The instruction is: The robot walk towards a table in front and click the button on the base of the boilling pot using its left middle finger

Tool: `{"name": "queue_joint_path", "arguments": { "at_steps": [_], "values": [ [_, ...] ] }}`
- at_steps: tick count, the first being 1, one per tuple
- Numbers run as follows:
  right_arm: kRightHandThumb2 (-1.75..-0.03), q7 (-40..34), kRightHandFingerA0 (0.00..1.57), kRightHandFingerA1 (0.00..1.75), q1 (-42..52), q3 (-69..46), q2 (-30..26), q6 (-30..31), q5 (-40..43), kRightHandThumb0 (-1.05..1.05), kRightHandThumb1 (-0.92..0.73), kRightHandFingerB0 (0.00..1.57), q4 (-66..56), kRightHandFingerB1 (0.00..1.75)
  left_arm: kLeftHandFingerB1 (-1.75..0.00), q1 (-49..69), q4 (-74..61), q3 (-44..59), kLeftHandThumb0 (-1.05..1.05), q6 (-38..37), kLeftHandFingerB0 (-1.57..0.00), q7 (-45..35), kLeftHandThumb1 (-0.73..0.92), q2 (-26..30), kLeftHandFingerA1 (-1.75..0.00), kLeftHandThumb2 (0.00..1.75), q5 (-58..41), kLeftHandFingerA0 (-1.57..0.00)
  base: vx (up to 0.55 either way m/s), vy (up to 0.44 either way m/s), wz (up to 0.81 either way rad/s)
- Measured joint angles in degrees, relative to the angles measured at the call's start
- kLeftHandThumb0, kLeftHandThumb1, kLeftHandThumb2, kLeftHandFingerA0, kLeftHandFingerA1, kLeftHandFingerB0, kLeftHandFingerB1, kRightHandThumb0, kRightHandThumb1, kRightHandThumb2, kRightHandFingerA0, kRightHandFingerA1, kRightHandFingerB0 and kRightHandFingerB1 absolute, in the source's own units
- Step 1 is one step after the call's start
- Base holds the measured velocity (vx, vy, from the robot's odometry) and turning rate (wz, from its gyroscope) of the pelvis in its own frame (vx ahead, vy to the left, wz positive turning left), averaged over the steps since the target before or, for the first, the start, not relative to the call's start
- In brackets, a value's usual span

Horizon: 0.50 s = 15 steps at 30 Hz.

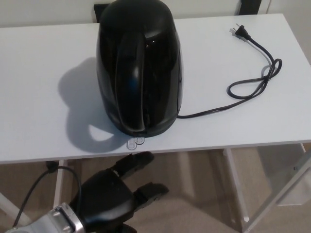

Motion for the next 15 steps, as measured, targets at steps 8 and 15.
{"name": "queue_joint_path", "arguments": {
  "at_steps": [8,15],
  "values": [
    [-0.61,0.0,0.47,0.49,-0.05,0.11,-0.11,-0.01,-0.16,-0.11,-0.74,0.34,0.03,0.4,-0.3,0.12,-2.63,0.13,-0.8,-2.03,-0.19,3.48,0.79,0.63,-0.3,0.64,0.1,-0.25,0.0,0.0,0.0],
    [-0.61,0.0,0.5,0.53,-0.07,0.32,-0.21,-0.38,-0.4,-0.1,-0.73,0.36,0.62,0.41,-0.29,0.66,-4.03,1.14,-0.82,-2.64,-0.17,3.61,0.79,1.09,-0.29,0.64,-0.03,-0.27,0.0,0.0,0.0]
  ]
}}
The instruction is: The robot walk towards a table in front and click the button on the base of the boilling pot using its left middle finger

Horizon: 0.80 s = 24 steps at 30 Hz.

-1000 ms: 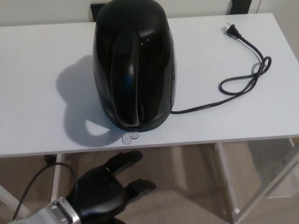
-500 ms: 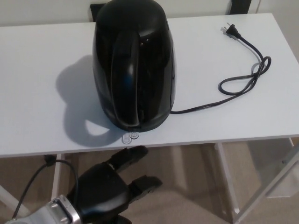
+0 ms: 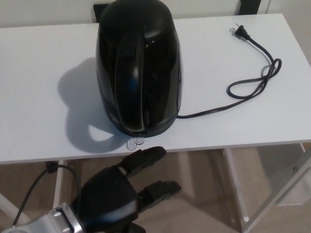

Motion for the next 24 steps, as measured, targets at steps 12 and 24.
{"name": "queue_joint_path", "arguments": {
  "at_steps": [12,24],
  "values": [
    [-0.61,-0.01,0.52,0.48,0.05,0.38,-0.14,-0.66,-0.27,-0.09,-0.75,0.37,0.47,0.39,-0.29,-1.08,6.68,1.97,-0.84,0.7,-0.17,-0.62,0.78,-0.11,-0.29,0.63,-0.21,-0.27,0.0,0.0,0.0],
    [-0.62,-0.06,0.5,0.49,0.12,0.66,-0.25,-0.52,-0.64,-0.11,-0.75,0.35,0.07,0.4,-0.29,-1.88,9.56,2.83,-0.84,0.66,-0.15,-1.3,0.8,-0.96,-0.29,0.65,-1.6,-0.25,0.0,0.0,0.0]
  ]
}}
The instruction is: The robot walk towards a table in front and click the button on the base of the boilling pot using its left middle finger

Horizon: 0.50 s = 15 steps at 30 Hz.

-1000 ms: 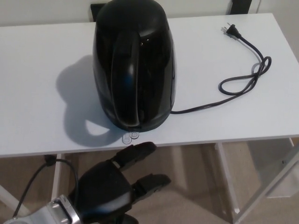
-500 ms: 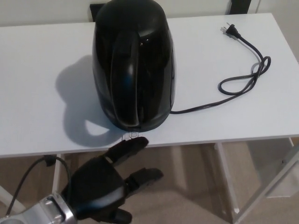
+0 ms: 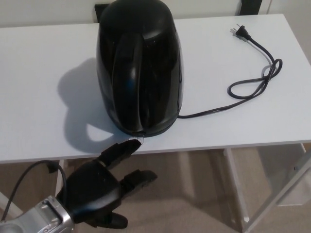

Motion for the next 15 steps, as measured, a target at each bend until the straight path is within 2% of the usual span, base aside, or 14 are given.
{"name": "queue_joint_path", "arguments": {
  "at_steps": [13,15],
  "values": [
    [-0.61,0.0,0.5,0.5,0.18,0.19,-0.26,-0.35,-0.41,-0.11,-0.74,0.35,-0.24,0.4,-0.3,0.55,-1.22,0.24,-0.83,0.0,-0.16,-0.19,0.78,-0.06,-0.29,0.64,-0.53,-0.26,0.0,0.0,0.0],
    [-0.61,0.0,0.5,0.5,0.06,0.35,-0.28,-0.35,-0.66,-0.11,-0.74,0.36,-0.33,0.4,-0.3,2.16,-3.49,0.21,-0.82,0.03,-0.15,-0.27,0.79,0.52,-0.28,0.65,-0.43,-0.22,0.0,0.0,0.0]
  ]
}}
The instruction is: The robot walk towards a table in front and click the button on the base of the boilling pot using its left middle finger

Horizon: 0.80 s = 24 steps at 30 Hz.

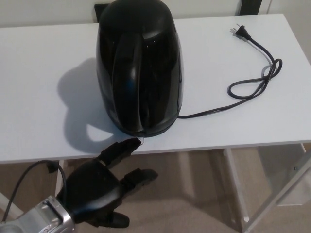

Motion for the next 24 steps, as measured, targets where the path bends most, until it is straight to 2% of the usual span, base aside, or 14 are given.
{"name": "queue_joint_path", "arguments": {
  "at_steps": [6,8,9,14,15,19,20,21,24],
  "values": [
    [-0.61,0.02,0.51,0.5,-0.09,0.05,-0.07,0.08,-0.13,-0.1,-0.75,0.35,-0.07,0.39,-0.31,9.32,-11.22,-0.46,-0.82,-0.32,-0.17,-0.99,0.72,3.3,-0.28,0.64,0.09,-0.21,0.0,0.0,0.0],
    [-0.62,0.04,0.49,0.51,-0.05,0.09,-0.18,0.04,-0.17,-0.12,-0.73,0.34,-0.04,0.4,-0.31,12.24,-13.36,-0.77,-0.81,-0.63,-0.16,-0.88,0.79,4.27,-0.28,0.64,0.21,-0.19,0.0,0.0,0.0],
    [-0.61,0.07,0.49,0.5,0.01,0.1,-0.25,0.04,-0.17,-0.1,-0.74,0.36,-0.02,0.39,-0.3,15.32,-15.43,-1.32,-0.82,-1.11,-0.2,-0.78,0.81,5.59,-0.29,0.65,0.37,-0.25,0.0,0.0,0.0],
    [-0.61,0.08,0.49,0.49,0.24,0.12,-0.27,0.06,-0.18,-0.11,-0.74,0.35,0.22,0.4,-0.3,22.86,-17.88,-2.47,-0.8,-2.27,-0.2,-0.45,0.78,9.18,-0.3,0.64,1.17,-0.25,0.0,0.0,0.0],
    [-0.62,0.08,0.49,0.49,0.35,0.15,-0.28,0.07,-0.19,-0.12,-0.73,0.34,0.23,0.39,-0.3,23.89,-16.94,-2.61,-0.79,-2.63,-0.24,-0.38,0.75,9.67,-0.3,0.64,1.13,-0.27,0.0,0.0,0.0],
    [-0.61,0.08,0.49,0.49,0.44,0.3,-0.26,0.3,-0.29,-0.12,-0.73,0.35,0.23,0.39,-0.29,23.9,-9.32,-2.35,-0.81,-2.91,-0.21,-0.81,0.75,8.8,-0.3,0.64,-0.11,-0.26,0.0,0.0,0.0],
    [-0.61,0.08,0.49,0.48,0.42,0.35,-0.26,0.33,-0.33,-0.11,-0.73,0.35,0.23,0.4,-0.3,23.47,-7.29,-2.19,-0.7,-2.92,-0.26,-1.02,0.68,8.23,-0.37,0.61,-0.47,-0.33,0.0,0.0,0.0],
    [-0.61,0.08,0.49,0.49,0.41,0.41,-0.24,0.35,-0.38,-0.1,-0.73,0.35,0.23,0.4,-0.39,22.88,-4.93,-2.07,-0.81,-2.95,-0.13,-1.24,0.59,7.61,-0.41,0.9,-0.91,-0.18,0.0,0.0,0.0],
    [-0.62,0.08,0.49,0.49,0.35,0.46,-0.2,0.38,-0.42,-0.12,-0.73,0.35,0.24,0.4,-0.39,20.57,3.19,-1.48,-0.81,-3.03,-0.13,-2.16,0.58,5.48,-0.42,0.9,-2.64,-0.2,0.0,0.0,0.0]
  ]
}}
